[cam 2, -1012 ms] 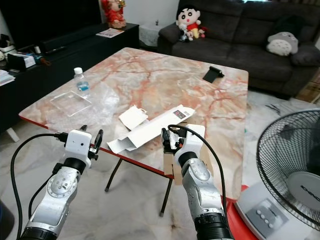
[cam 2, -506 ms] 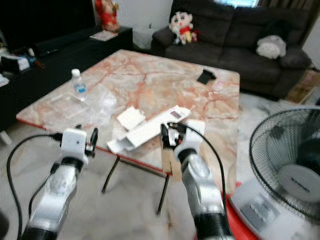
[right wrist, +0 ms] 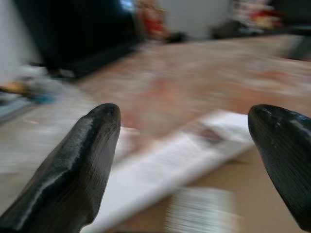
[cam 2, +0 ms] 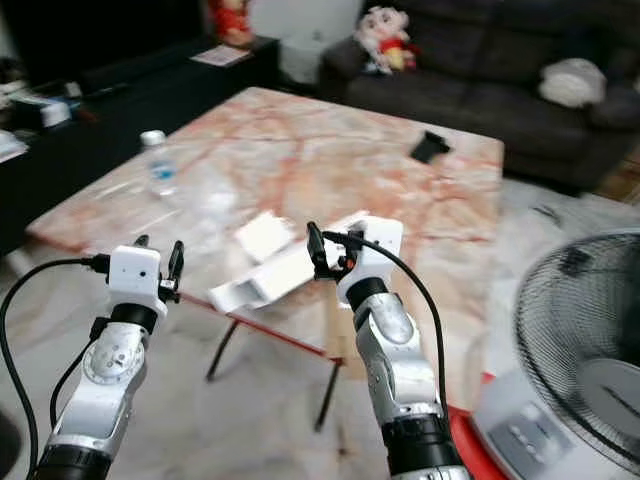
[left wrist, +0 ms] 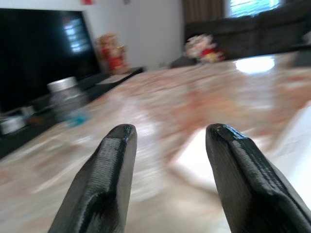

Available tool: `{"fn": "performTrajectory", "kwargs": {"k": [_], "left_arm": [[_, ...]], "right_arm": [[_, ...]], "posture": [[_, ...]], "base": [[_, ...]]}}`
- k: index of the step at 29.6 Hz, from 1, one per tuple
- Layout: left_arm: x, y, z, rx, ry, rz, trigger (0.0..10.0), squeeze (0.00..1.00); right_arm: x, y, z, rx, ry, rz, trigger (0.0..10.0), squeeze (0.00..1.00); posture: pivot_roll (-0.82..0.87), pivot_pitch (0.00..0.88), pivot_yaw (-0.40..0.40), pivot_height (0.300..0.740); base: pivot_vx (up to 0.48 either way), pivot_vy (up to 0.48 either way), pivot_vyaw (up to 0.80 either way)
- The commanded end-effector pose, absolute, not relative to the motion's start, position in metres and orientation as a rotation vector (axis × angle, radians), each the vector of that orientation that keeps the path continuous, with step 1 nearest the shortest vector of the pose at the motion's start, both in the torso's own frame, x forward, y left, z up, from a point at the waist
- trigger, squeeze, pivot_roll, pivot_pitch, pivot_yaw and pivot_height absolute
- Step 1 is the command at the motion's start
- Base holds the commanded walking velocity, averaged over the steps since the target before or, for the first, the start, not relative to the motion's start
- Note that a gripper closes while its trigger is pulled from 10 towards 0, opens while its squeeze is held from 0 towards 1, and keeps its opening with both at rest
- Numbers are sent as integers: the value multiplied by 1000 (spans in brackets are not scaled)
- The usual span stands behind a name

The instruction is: Picking trash to rubbish bin

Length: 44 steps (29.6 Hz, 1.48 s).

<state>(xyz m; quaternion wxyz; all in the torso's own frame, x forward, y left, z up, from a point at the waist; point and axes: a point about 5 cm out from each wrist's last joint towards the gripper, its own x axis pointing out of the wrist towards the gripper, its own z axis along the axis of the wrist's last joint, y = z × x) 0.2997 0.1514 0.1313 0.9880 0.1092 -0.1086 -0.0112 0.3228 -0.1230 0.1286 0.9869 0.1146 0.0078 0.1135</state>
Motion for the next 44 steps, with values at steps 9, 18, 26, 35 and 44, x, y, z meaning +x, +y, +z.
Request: {"fn": "performTrajectory", "kwargs": {"k": [9,18,26,35,44], "left_arm": [[302,157,138,237,-242,-16,10000,0],[301,157,139,237,-250,-12,10000,0],[300,159,134,239,-226,-19,10000,0],[304,168,123,387,-158,-89,10000,0],[311,180,121,621,-144,-166,10000,0]], "right_arm": [[325,-117,136,249,-14,240,10000,0],[324,-115,135,261,1,243,10000,0],[322,-110,126,239,81,271,10000,0],[321,-108,112,294,223,250,10000,0],[318,-102,103,384,345,261,10000,0]], "posture": [[-62,0,-69,740],[-59,0,-71,740],[-61,0,-71,740],[-62,0,-72,740],[-67,0,-74,740]], "base": [[279,0,0],[212,0,0],[0,0,0],[0,0,0],[0,0,0]]}}
